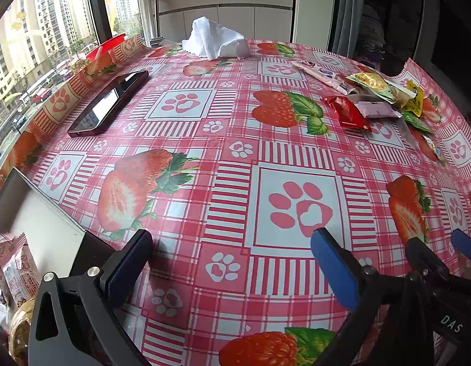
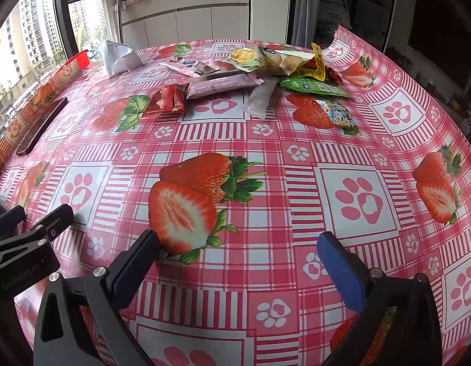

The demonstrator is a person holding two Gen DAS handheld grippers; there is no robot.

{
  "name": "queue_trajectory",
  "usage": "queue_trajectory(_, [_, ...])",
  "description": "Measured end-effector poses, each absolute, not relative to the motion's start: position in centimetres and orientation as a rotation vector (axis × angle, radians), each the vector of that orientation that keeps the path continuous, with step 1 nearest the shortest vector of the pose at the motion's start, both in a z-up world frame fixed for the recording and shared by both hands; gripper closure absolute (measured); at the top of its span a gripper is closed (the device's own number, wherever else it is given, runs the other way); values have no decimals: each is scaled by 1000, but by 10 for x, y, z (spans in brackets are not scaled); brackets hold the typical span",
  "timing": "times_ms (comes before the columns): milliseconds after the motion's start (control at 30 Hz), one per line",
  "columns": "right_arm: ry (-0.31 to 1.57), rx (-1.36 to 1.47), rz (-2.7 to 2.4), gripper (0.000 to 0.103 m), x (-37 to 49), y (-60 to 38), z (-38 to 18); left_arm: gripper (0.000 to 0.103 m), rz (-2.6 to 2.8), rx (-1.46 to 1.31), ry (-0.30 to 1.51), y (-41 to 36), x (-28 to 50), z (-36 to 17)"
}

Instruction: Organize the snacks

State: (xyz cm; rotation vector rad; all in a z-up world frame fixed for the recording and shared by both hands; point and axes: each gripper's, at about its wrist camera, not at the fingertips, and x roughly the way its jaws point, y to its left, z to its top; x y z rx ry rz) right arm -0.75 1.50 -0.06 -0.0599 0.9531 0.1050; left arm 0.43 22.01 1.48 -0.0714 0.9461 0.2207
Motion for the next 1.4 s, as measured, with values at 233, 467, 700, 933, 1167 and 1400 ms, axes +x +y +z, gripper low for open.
queue_trajectory(233, [953,-59,104,0,-8,16,0,0,221,-71,946,220,4,15])
queue_trajectory(467, [953,-59,104,0,-8,15,-1,0,221,-71,946,220,4,15])
queue_trajectory(700, [953,-59,103,0,-8,15,0,0,221,-71,947,219,4,15])
queue_trajectory(933, [953,-58,103,0,-8,16,0,0,221,-71,947,219,5,15])
queue_trajectory(1167, [953,-58,102,0,-8,16,0,0,221,-71,947,220,5,15])
queue_trajectory(1400, [953,-58,101,0,-8,16,0,0,221,-71,947,219,4,15])
